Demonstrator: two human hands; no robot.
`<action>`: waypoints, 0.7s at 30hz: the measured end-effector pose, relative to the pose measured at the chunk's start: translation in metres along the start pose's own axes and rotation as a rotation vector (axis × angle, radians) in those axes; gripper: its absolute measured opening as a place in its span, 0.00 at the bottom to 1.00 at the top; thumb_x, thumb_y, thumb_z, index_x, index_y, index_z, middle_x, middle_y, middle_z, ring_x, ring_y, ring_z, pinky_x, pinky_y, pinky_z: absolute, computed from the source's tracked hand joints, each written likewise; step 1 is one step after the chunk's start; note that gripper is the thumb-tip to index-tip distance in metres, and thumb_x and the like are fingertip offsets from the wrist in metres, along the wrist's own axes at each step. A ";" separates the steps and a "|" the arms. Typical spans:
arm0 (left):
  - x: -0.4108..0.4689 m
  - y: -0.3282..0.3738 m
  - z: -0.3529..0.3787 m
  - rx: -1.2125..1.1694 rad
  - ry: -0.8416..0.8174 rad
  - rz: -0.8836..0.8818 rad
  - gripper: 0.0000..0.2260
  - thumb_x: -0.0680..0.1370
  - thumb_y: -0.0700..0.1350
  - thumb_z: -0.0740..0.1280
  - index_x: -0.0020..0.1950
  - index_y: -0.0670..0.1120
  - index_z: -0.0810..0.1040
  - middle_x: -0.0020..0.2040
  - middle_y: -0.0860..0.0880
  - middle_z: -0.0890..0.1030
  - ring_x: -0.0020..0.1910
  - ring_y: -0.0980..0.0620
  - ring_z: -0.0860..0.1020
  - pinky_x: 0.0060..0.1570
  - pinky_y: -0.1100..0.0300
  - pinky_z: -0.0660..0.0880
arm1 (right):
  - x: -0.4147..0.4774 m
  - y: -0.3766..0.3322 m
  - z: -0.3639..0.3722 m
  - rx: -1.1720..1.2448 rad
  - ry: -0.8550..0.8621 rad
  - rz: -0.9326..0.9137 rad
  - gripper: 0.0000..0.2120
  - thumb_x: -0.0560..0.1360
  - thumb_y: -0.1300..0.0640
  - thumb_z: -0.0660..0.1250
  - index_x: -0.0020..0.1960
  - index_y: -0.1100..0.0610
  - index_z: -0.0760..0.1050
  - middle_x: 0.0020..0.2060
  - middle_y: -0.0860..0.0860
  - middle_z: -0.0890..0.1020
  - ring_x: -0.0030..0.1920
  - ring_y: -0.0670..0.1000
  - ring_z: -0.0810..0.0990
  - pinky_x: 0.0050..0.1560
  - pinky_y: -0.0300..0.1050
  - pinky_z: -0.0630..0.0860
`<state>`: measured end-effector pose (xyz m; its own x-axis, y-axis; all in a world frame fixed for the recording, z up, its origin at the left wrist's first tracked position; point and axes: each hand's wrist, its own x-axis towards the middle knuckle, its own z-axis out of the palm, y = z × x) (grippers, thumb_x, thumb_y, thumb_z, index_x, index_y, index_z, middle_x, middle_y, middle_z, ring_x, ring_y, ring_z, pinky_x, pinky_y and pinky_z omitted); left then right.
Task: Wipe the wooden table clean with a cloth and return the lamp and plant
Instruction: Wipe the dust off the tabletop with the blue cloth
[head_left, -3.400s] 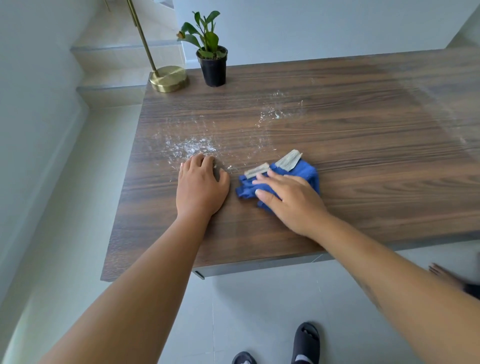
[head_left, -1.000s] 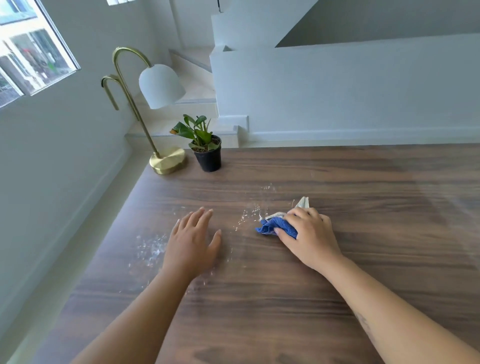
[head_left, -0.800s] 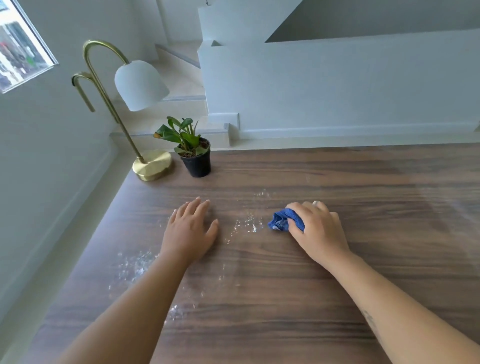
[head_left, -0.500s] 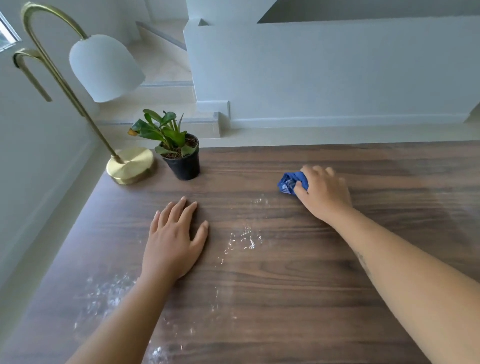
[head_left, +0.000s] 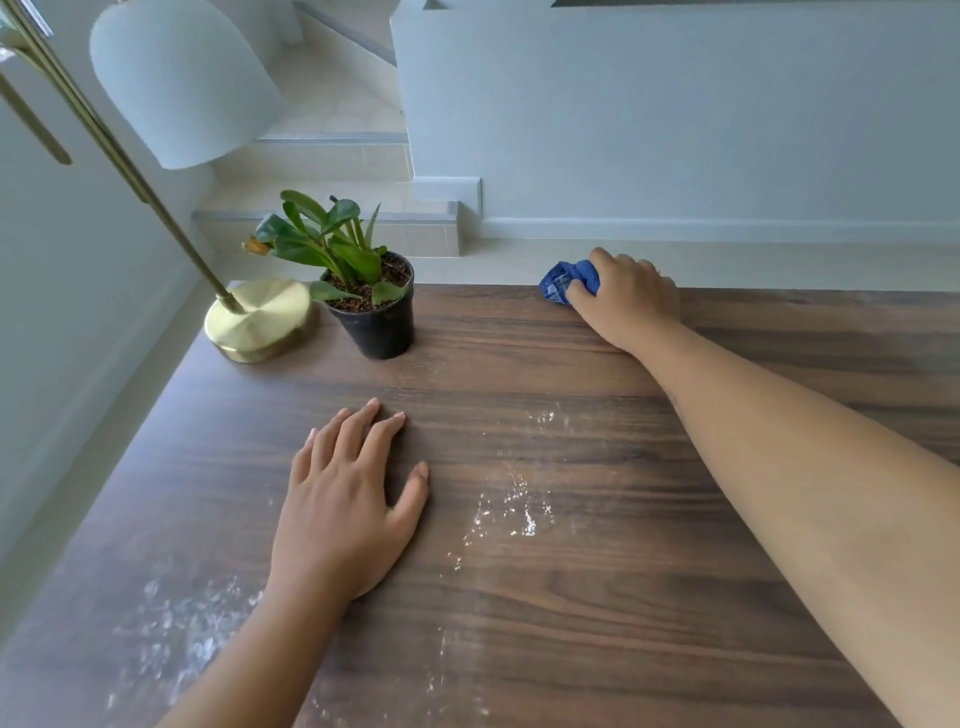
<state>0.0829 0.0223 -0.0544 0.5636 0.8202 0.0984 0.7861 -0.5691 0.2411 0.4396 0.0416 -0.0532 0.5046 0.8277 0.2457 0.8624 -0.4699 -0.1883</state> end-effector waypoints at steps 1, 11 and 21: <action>0.000 0.000 0.000 0.000 -0.001 -0.001 0.27 0.76 0.64 0.53 0.73 0.54 0.67 0.75 0.54 0.64 0.75 0.51 0.58 0.74 0.49 0.56 | -0.008 -0.002 -0.002 0.009 0.007 -0.010 0.17 0.75 0.38 0.53 0.46 0.52 0.67 0.41 0.53 0.77 0.44 0.59 0.74 0.42 0.50 0.69; -0.002 0.001 0.000 0.019 0.001 0.000 0.26 0.78 0.63 0.55 0.73 0.53 0.65 0.75 0.51 0.64 0.75 0.48 0.58 0.73 0.48 0.55 | -0.170 -0.043 -0.039 -0.015 0.001 -0.063 0.16 0.78 0.42 0.53 0.48 0.51 0.73 0.41 0.52 0.78 0.44 0.60 0.76 0.41 0.50 0.68; -0.002 -0.002 0.004 0.009 -0.008 0.022 0.28 0.78 0.64 0.51 0.74 0.52 0.64 0.76 0.49 0.63 0.76 0.47 0.56 0.75 0.48 0.49 | -0.334 -0.076 -0.079 -0.010 0.012 -0.082 0.16 0.78 0.41 0.51 0.48 0.49 0.73 0.40 0.46 0.71 0.40 0.54 0.70 0.37 0.49 0.67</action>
<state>0.0811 0.0212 -0.0587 0.5831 0.8067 0.0958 0.7754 -0.5879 0.2303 0.2089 -0.2239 -0.0465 0.4326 0.8598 0.2714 0.9012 -0.4038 -0.1573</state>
